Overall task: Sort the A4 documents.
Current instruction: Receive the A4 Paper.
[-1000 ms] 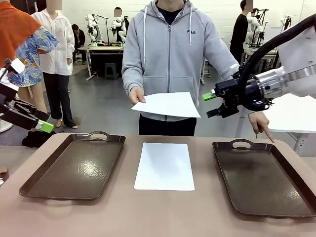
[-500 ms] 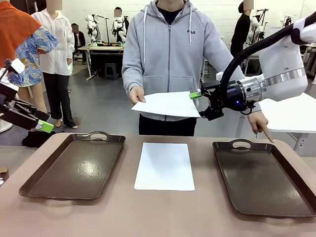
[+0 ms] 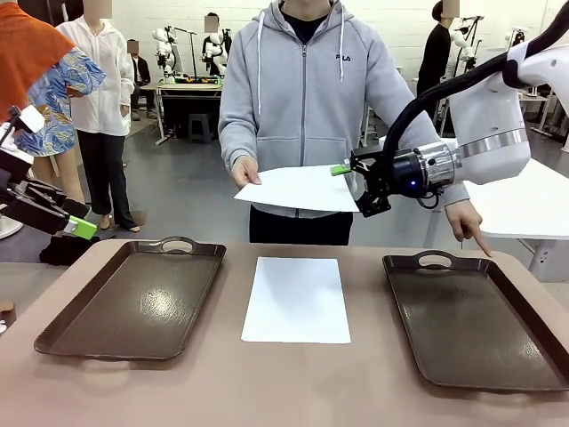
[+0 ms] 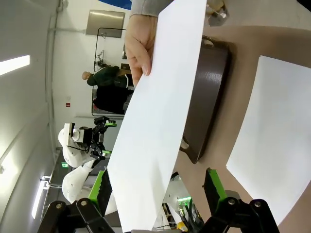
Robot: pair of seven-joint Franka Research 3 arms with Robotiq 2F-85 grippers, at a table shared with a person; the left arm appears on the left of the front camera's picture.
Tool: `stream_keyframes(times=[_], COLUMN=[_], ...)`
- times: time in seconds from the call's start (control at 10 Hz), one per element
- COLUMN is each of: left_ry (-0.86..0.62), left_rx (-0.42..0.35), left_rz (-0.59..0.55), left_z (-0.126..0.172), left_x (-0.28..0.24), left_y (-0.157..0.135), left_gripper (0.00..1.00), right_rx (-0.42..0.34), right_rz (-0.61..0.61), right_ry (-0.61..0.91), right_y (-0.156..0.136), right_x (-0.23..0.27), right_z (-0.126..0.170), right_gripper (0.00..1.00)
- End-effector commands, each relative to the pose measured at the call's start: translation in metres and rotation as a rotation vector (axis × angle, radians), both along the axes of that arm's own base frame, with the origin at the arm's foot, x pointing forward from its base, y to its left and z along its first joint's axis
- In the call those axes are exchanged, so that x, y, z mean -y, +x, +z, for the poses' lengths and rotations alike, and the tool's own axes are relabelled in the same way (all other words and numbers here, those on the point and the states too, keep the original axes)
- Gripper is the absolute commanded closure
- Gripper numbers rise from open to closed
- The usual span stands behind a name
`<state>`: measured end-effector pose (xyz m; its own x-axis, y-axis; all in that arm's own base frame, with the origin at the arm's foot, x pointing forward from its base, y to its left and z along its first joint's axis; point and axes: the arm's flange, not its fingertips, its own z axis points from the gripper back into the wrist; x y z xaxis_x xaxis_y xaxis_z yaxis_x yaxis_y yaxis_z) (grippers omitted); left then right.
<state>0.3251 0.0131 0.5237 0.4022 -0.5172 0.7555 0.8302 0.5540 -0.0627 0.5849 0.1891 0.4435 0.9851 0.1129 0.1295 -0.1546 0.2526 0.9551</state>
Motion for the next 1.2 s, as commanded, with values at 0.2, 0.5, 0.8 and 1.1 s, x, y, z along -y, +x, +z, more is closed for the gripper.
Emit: stream_keyframes(times=[0.2, 0.5, 0.8, 1.1], left_ry=[-0.012, -0.012, -0.012, -0.012], left_rx=[0.009, 0.009, 0.009, 0.009], left_rz=[-0.019, -0.019, -0.019, -0.019], left_z=[-0.001, -0.001, -0.001, -0.001], left_x=[-0.003, -0.003, -0.003, -0.003], left_y=[0.001, 0.001, 0.001, 0.001], left_gripper=[0.0, 0.0, 0.0, 0.0], right_rx=[-0.027, -0.07, -0.108, -0.092], right_rz=[-0.005, -0.002, 0.002, 0.014], right_ry=[0.091, 0.142, 0.166, 0.171], right_y=[0.009, 0.009, 0.01, 0.009], right_x=[-0.011, -0.011, -0.013, -0.016], right_z=[0.001, -0.006, -0.016, -0.018], right_gripper=[0.0, 0.0, 0.0, 0.18])
